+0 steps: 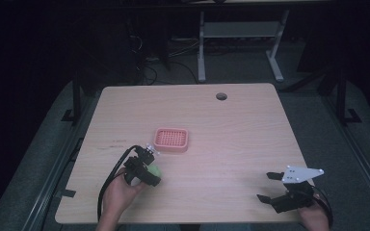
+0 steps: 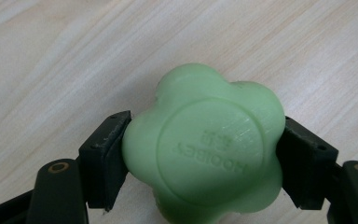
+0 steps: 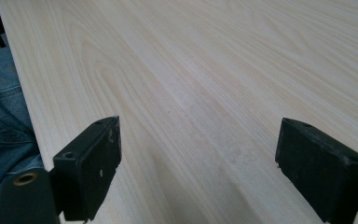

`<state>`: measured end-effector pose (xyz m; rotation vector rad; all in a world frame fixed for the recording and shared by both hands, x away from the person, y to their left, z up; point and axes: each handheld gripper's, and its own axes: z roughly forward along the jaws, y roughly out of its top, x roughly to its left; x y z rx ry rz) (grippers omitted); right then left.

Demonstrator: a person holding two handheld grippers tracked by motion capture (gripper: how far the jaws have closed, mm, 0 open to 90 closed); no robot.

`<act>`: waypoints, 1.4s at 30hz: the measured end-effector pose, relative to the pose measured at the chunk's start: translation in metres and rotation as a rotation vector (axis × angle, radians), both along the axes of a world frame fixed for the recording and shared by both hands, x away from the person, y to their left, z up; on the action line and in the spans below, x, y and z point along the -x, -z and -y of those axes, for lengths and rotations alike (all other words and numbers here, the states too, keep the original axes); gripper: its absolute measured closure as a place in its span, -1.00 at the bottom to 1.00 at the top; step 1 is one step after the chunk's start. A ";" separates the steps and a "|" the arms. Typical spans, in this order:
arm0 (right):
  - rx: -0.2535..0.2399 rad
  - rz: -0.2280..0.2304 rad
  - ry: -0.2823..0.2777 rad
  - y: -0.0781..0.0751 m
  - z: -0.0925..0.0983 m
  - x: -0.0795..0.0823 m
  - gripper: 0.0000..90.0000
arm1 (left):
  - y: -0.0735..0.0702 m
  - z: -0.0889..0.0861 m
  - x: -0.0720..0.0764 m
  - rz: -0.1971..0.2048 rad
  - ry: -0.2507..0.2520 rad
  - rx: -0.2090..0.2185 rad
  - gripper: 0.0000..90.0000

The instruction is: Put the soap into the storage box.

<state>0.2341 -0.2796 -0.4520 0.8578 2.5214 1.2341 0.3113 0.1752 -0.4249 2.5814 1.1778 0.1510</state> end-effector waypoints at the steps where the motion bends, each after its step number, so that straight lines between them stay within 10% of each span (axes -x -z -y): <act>1: -0.001 -0.002 0.002 0.000 0.000 0.000 -0.69 | -0.001 0.000 -0.001 0.004 0.003 -0.004 -0.41; 42: -0.007 -0.003 0.005 0.000 0.000 0.000 -0.69 | -0.024 0.012 -0.039 0.003 0.005 0.033 -0.41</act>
